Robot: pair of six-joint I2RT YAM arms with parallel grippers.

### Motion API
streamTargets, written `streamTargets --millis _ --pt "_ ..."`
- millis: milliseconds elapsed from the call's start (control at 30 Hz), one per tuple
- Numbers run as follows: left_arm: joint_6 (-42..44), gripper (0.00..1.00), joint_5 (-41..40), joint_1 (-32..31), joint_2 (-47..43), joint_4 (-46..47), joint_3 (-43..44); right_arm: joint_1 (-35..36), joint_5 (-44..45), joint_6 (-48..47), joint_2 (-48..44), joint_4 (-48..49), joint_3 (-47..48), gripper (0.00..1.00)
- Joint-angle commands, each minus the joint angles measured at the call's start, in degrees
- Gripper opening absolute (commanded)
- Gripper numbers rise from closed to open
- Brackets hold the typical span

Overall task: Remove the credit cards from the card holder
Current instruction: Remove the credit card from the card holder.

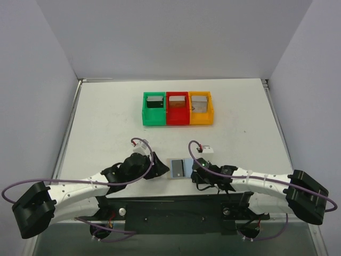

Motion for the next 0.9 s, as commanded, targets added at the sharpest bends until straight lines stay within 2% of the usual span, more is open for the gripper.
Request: streamTargets --millis 0,200,400,667,867 --pt "1.7 0.70 2.1 -0.6 4.2 7.7 5.1 -0.5 0.2 1.8 -2.4 0.4 -2.5 0.20" --pt "0.8 0.67 4.8 -0.7 12.0 15.0 6.7 -0.7 -0.1 1.8 -4.7 0.4 -3.7 0.22" --pt "0.2 0.66 5.1 -0.9 19.0 18.7 6.9 -1.3 -1.5 -0.3 -8.9 0.4 -1.8 0.31" --pt "-0.8 0.65 6.2 -0.9 20.0 21.8 5.8 -5.1 -6.8 -2.0 -8.9 2.9 1.4 0.34" --pt "0.1 0.64 6.2 -0.8 22.1 19.2 8.1 -9.9 -11.4 -3.0 -7.0 4.6 1.8 0.34"
